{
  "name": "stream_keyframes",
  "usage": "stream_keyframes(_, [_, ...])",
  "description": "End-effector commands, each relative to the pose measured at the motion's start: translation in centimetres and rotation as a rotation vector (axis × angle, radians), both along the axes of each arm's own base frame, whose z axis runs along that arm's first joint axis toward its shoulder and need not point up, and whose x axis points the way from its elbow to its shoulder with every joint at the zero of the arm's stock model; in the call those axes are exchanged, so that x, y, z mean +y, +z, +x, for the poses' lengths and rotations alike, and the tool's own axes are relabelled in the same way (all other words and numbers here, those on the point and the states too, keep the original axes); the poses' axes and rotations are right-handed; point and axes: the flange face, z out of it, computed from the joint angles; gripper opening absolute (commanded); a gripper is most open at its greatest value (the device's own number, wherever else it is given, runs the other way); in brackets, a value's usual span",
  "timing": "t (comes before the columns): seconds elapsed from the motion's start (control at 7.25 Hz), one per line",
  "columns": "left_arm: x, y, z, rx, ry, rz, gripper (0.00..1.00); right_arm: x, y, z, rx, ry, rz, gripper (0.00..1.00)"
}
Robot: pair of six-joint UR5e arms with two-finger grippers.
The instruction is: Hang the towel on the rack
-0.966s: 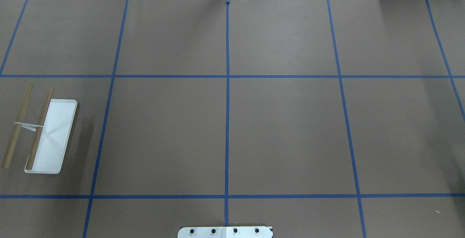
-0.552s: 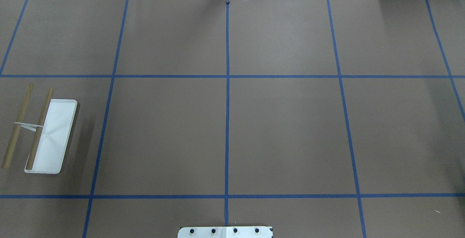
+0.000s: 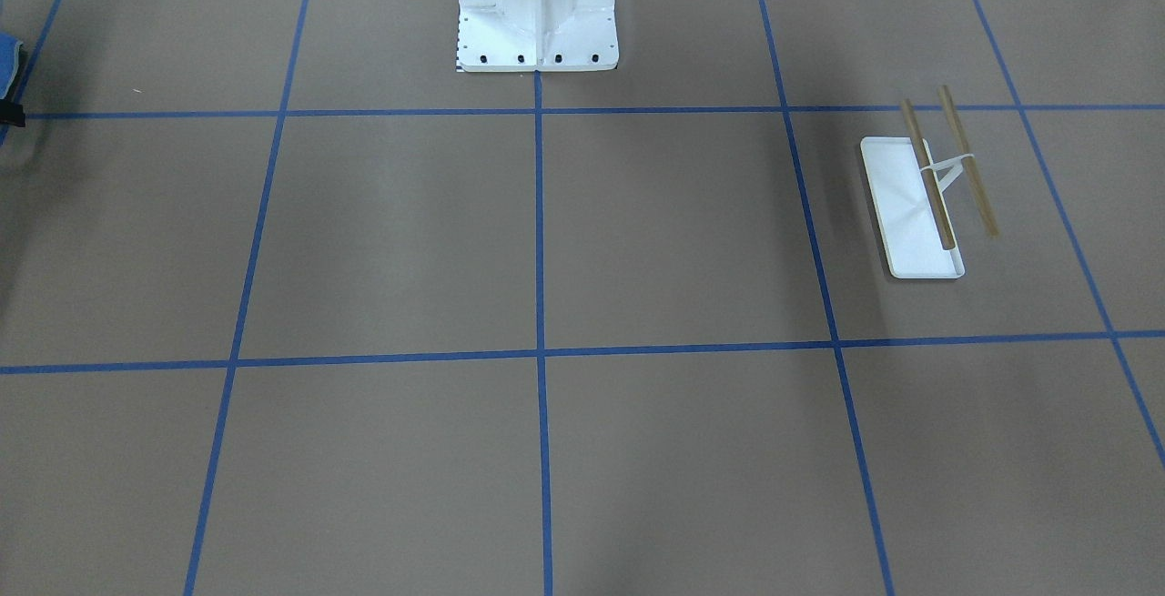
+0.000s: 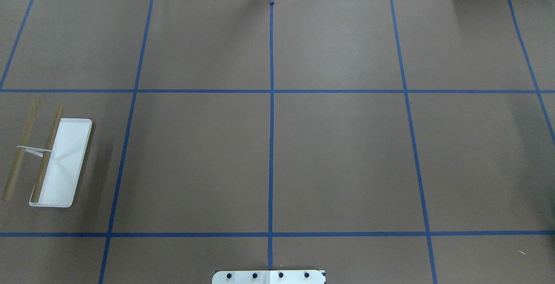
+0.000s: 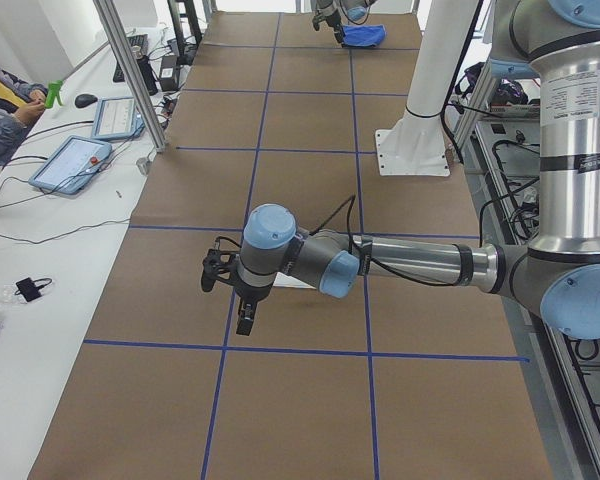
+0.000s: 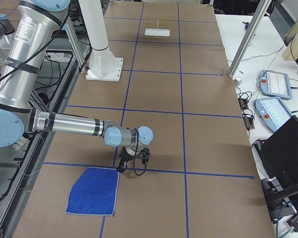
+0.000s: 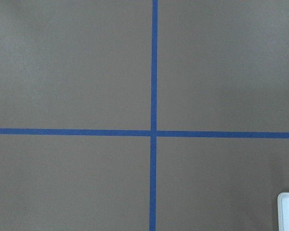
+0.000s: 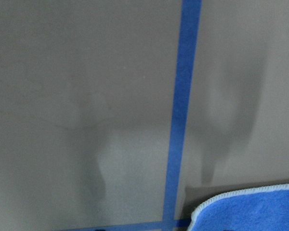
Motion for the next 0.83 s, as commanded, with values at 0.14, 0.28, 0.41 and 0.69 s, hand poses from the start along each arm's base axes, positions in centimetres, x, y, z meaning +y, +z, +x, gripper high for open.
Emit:
stream_keyframes(0.14, [0.0, -0.3, -0.1, 0.002, -0.001, 0.006, 0.98, 0.6, 2.1, 0.2, 0.024, -0.011, -0.03, 0.65])
stream_keyframes(0.28, [0.1, -0.5, 0.0, 0.003, 0.001, 0.01, 0.98, 0.7, 2.3, 0.3, 0.026, -0.012, -0.034, 0.65])
stream_keyframes(0.41, [0.0, -0.5, -0.1, 0.001, -0.001, 0.009, 0.98, 0.6, 2.2, 0.3, 0.025, -0.011, -0.032, 0.64])
stream_keyframes(0.69, [0.0, -0.5, 0.0, 0.001, 0.0, 0.01, 0.98, 0.8, 2.5, 0.3, 0.028, -0.009, -0.043, 0.4])
